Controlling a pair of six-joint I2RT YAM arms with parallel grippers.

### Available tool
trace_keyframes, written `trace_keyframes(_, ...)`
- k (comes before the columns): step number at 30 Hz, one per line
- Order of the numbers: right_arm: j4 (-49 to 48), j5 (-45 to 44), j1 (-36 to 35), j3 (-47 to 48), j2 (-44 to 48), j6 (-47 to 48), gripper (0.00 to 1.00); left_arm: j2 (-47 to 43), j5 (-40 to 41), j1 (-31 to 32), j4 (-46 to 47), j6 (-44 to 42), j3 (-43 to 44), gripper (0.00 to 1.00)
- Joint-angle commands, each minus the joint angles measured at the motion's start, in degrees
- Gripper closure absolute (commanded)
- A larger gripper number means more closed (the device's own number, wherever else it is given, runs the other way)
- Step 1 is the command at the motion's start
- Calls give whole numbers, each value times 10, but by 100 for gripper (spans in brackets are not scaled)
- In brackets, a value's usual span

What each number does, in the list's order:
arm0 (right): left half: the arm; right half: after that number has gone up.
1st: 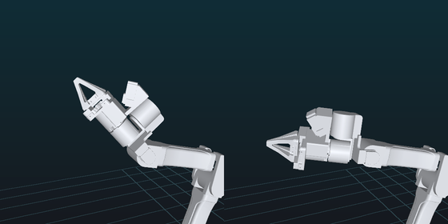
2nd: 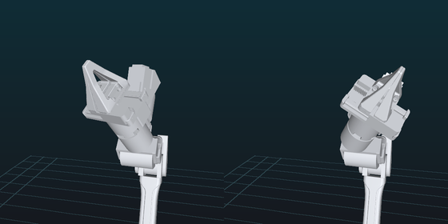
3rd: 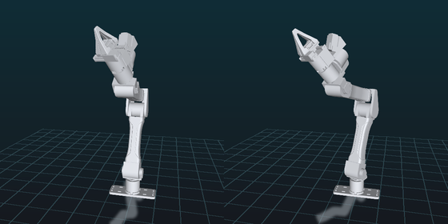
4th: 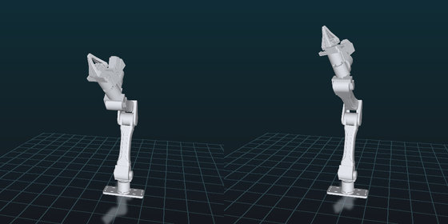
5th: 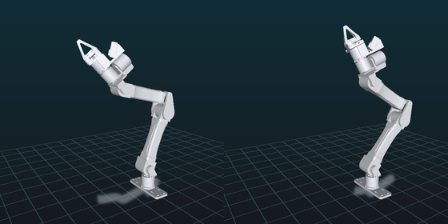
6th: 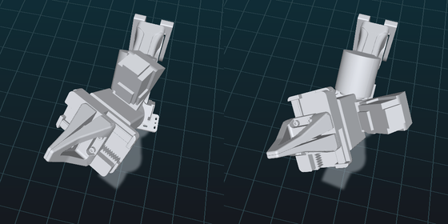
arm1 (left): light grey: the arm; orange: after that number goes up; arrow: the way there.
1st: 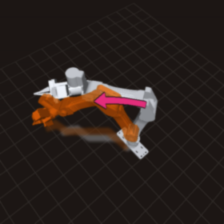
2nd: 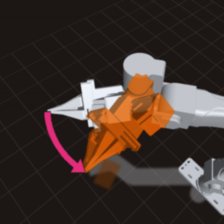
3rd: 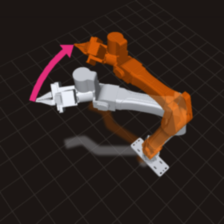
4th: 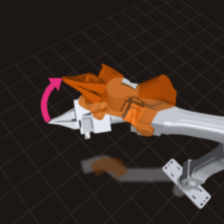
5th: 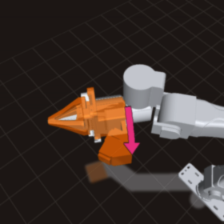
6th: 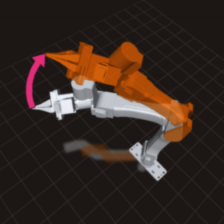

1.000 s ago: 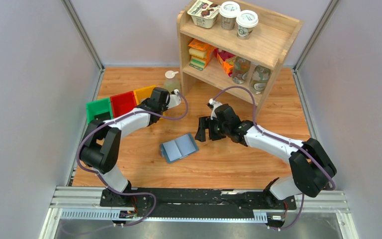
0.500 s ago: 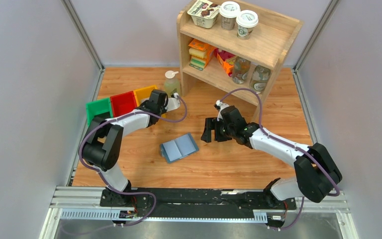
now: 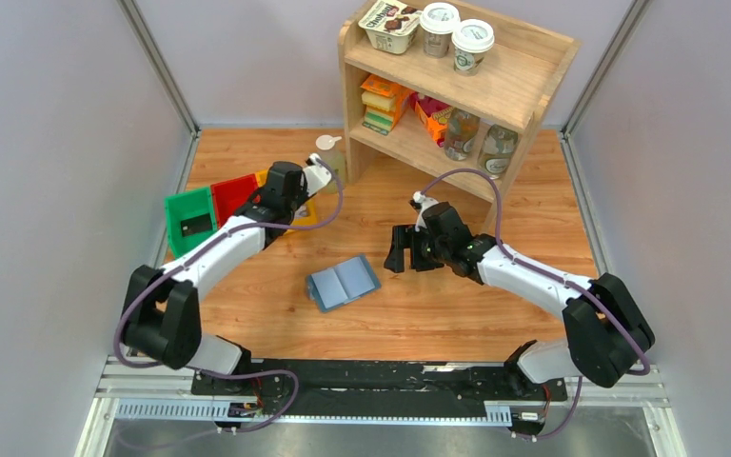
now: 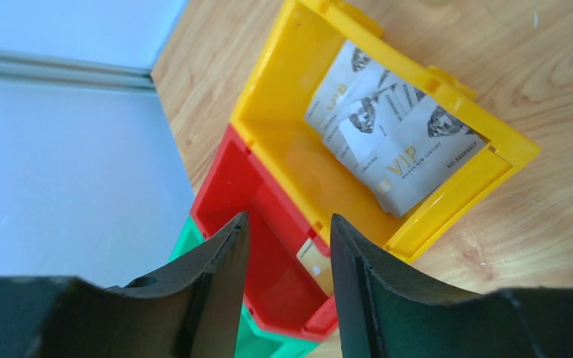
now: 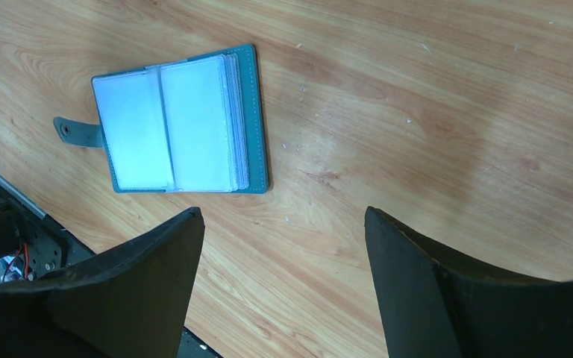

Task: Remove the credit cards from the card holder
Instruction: Place the credit card in the storage box, then remove the credit card from the card holder.

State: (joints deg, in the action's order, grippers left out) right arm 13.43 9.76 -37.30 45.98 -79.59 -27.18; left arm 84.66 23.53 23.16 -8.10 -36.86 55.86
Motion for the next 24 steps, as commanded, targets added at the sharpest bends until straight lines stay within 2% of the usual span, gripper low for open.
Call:
trace_keyframes(1,-17,18,1,20,1,-3,18,-84,9,-2,-74,177,46,46)
trace_keyframes(2,-20,21,0,23,-2,-4,18,-94,-1,-2,-107,239,58,46)
trace_keyframes(3,-23,22,-1,25,-5,-5,18,-113,-25,-2,-121,266,61,45)
trace_keyframes(6,-21,22,-9,40,-14,-4,18,-147,-106,-2,-176,410,65,23)
trace_keyframes(7,-20,19,-13,46,-18,-3,18,-164,-136,-2,-183,463,60,22)
trace_keyframes(12,4,0,-32,81,-50,-8,18,-220,-250,7,-192,590,-6,23)
trace_keyframes(14,15,-12,-43,97,-64,-15,18,-235,-269,19,-188,640,-33,24)
trace_keyframes(17,28,-25,-62,118,-89,-16,17,-244,-285,45,-159,703,-73,27)
trace_keyframes(20,41,-35,-80,139,-113,-16,17,-239,-276,80,-148,732,-114,31)
trace_keyframes(24,63,-55,-96,169,-146,-24,20,-230,-277,95,-128,761,-161,36)
